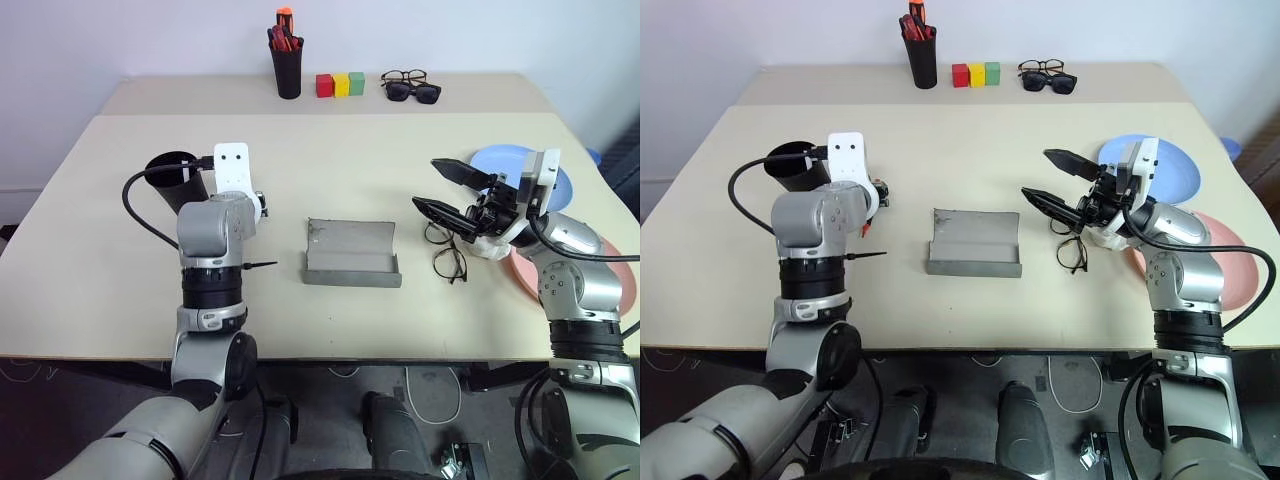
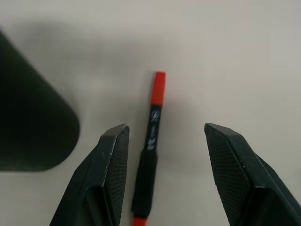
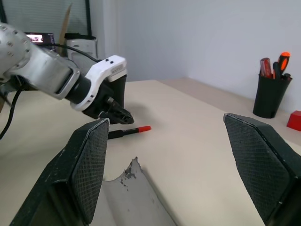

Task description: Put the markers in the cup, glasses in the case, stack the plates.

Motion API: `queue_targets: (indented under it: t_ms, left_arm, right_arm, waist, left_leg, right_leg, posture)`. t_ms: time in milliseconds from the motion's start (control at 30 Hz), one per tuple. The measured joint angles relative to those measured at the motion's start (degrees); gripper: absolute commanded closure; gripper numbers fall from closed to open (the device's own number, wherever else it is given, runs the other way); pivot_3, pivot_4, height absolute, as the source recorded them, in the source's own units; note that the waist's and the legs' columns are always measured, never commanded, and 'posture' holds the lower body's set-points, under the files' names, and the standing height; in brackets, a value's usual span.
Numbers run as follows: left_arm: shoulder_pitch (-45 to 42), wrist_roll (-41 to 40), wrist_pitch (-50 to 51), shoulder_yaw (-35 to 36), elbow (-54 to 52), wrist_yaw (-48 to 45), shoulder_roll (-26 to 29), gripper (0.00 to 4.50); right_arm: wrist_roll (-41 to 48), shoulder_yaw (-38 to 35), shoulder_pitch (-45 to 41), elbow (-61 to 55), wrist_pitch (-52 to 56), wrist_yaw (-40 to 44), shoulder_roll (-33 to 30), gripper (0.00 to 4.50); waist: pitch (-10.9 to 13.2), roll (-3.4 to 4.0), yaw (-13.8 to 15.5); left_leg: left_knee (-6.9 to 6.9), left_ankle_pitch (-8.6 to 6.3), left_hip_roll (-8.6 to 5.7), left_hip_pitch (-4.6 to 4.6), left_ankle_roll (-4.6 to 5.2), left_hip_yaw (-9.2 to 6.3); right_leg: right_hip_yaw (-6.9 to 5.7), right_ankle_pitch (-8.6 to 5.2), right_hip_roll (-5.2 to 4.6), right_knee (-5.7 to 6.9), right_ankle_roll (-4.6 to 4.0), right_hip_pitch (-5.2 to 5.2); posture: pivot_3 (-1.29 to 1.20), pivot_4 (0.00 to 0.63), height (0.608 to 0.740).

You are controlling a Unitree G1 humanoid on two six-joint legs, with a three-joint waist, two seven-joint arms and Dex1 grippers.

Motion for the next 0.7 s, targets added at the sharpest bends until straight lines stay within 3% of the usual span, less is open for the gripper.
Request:
queue_targets:
  t_ms: [433,533,633,700]
  left_arm:
    - [-9.3,-0.2,-6.5,5.5,25.5,4.8,2.4,1.93]
    - [-11.2,-0.7,-8.7,5.8,30.4,4.8,2.6,2.81]
    - [-12.8,-1.7,-9.9,6.2,33.6,4.8,2.7,4.29]
    - [-13.2,-1.8,-10.3,6.3,34.4,4.8,2.8,4.41]
  right_arm:
    - [0.3,-0.8,2.7,-2.4,0.0,-1.7,-0.1,0.53]
    - [0.3,-0.9,3.0,-3.1,0.0,-2.1,-0.1,0.53]
    - [0.4,-0.9,3.3,-4.0,0.1,-2.5,-0.1,0.53]
    - [0.4,-1.0,3.6,-4.3,0.2,-2.8,-0.1,0.53]
  waist:
    - [0.0,-0.01,0.2]
    - [0.0,-0.01,0.2]
    - [0.0,-0.01,0.1]
    - [0.0,0.02,0.1]
  left_leg:
    - [0.00,0.01,-0.01,-0.02,-0.02,0.00]
    - [0.00,0.02,-0.01,0.00,-0.03,0.00]
    - [0.01,0.02,-0.01,0.00,-0.04,0.00]
    - [0.00,0.02,-0.01,0.04,-0.04,0.00]
  right_leg:
    - [0.00,0.00,-0.01,0.00,0.02,-0.01]
    - [0.00,0.00,-0.01,0.02,0.03,0.00]
    - [0.00,0.00,-0.02,0.01,0.03,0.01]
    - [0.00,0.00,-0.01,0.02,0.03,0.03]
  posture:
    - [0.00,0.150,0.740]
    - [0.00,0.150,0.740]
    - [0.00,0.150,0.740]
    - [0.00,0.150,0.740]
